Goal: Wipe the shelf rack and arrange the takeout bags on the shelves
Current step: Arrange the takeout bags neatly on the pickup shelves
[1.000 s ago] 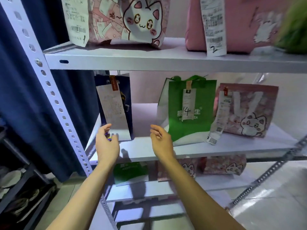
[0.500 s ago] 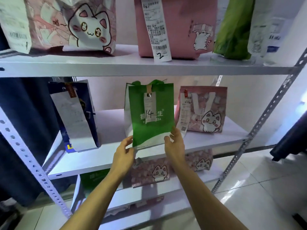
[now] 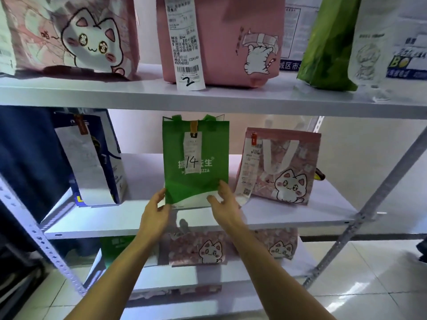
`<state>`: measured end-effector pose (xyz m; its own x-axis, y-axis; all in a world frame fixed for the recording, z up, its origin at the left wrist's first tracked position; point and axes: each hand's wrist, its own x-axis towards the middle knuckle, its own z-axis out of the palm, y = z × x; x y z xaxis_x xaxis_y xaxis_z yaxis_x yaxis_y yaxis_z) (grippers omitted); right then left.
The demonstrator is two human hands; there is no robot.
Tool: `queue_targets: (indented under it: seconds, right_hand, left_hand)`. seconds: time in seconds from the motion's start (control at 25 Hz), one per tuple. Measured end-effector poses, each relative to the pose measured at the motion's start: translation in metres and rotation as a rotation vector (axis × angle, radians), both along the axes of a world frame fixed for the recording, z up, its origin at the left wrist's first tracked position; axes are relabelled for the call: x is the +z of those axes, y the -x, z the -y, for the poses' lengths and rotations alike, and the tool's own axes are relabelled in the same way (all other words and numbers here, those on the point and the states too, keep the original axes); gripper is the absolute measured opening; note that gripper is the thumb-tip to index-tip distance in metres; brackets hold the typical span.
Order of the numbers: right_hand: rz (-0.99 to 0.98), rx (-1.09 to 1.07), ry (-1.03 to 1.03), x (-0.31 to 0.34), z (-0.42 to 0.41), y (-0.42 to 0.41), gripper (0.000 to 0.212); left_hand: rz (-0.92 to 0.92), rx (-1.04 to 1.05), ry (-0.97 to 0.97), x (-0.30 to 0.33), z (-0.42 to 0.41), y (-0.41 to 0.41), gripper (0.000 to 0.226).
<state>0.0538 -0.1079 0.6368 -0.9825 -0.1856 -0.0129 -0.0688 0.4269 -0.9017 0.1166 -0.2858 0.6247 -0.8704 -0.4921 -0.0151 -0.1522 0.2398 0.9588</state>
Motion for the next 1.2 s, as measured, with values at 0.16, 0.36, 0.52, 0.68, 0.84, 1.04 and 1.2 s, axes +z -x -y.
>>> queue_targets:
  seconds: [0.16, 0.36, 0.52, 0.68, 0.84, 1.04, 1.2]
  right_hand:
    - [-0.024, 0.031, 0.102, -0.017, -0.024, 0.007, 0.045]
    - [-0.125, -0.144, 0.222, -0.044, -0.076, 0.012, 0.02]
    - [-0.166, -0.346, 0.306, -0.046, -0.134, 0.035, 0.019]
    - [-0.225, -0.539, 0.315, -0.033, -0.184, 0.065, 0.02]
    - [-0.336, -0.752, 0.299, -0.015, -0.214, 0.101, 0.046]
    - [-0.198, -0.612, 0.308, -0.006, -0.221, 0.136, 0.035]
    - [-0.22, -0.624, 0.419, -0.006, -0.228, 0.139, 0.022]
  left_hand:
    - [-0.061, 0.279, 0.067, -0.002, -0.026, -0.002, 0.022]
    - [-0.085, 0.177, 0.098, -0.009, -0.069, 0.003, 0.019]
    - [-0.052, 0.026, 0.199, -0.016, -0.108, 0.016, 0.027]
    - [0.007, -0.072, 0.229, -0.027, -0.146, 0.032, 0.03]
    - [0.047, -0.114, 0.223, -0.03, -0.17, 0.048, 0.028]
    - [0.045, -0.152, 0.189, -0.01, -0.183, 0.073, 0.027]
    - [0.025, -0.163, 0.19, 0.007, -0.185, 0.089, 0.025]
